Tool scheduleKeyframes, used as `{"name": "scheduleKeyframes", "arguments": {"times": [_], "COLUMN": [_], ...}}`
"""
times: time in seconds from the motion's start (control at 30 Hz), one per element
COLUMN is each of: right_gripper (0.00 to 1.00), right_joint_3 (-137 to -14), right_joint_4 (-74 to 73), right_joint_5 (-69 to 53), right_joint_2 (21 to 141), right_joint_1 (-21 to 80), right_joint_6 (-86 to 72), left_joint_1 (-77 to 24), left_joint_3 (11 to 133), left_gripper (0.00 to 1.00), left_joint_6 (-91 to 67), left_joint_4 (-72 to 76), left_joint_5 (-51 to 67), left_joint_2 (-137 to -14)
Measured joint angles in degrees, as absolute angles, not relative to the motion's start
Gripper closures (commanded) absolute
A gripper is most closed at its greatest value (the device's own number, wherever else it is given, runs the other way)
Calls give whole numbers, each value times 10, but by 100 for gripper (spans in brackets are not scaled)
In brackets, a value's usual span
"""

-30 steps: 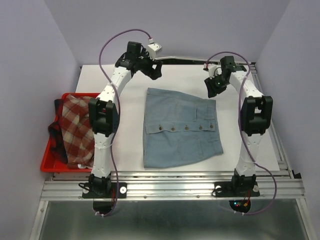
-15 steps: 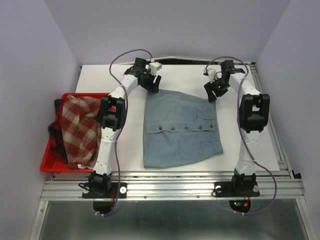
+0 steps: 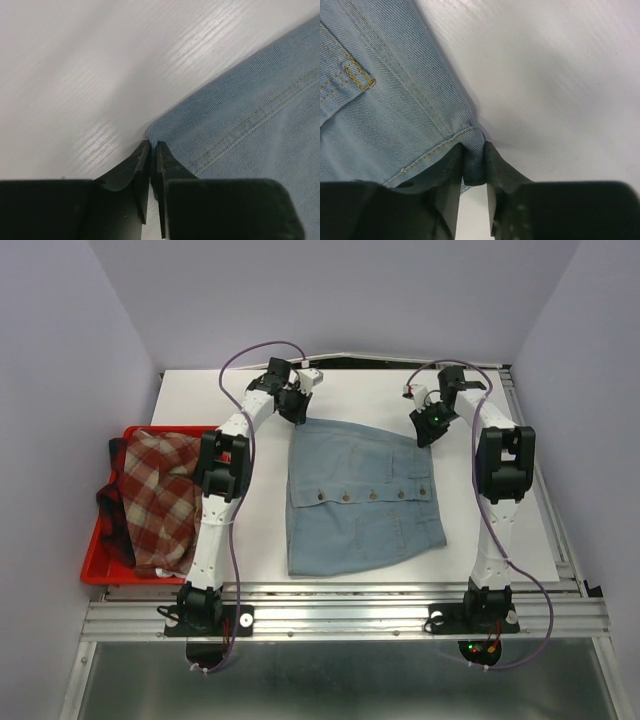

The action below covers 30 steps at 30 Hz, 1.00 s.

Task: Fold and stack the skirts
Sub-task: Flatten the skirt out, then fold the skirt

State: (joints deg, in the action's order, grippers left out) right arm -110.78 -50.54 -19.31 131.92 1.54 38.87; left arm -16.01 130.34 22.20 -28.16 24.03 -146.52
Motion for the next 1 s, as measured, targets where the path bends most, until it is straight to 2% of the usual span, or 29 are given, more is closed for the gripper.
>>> {"name": "scheduleKeyframes", "arguments": {"times": [0.03,0.13,0.6,0.77,0.87,1.0], "right_gripper": [86,99,99,99,99,99], "right_joint_3": [-1108,-1110,-1147,-1143,-1095,-989], "right_joint_4": [-506,-505,-486,-472,-451,-423], "right_joint_5": [-196,-201,-199,-204,-210,-220], "right_joint_2": [1319,1319,1304,1246,1167,1042], "right_joint_1": [15,15,15,15,15,15], "right_joint_6": [390,393,379,383,397,436], "left_joint_1": [-160,-161,-148,-132,-129,-131], "left_joint_3": [1304,1305,1305,1243,1193,1059], "left_gripper": [98,100,100,100,100,100], "left_joint_6": [223,231,248,263,278,309], "left_joint_4": [-284,-287,-299,-284,-284,-257], "left_joint_5": [241,241,246,284,307,332], "left_joint_2": [-1465,-1465,-1404,-1285,-1203,-1067]}}
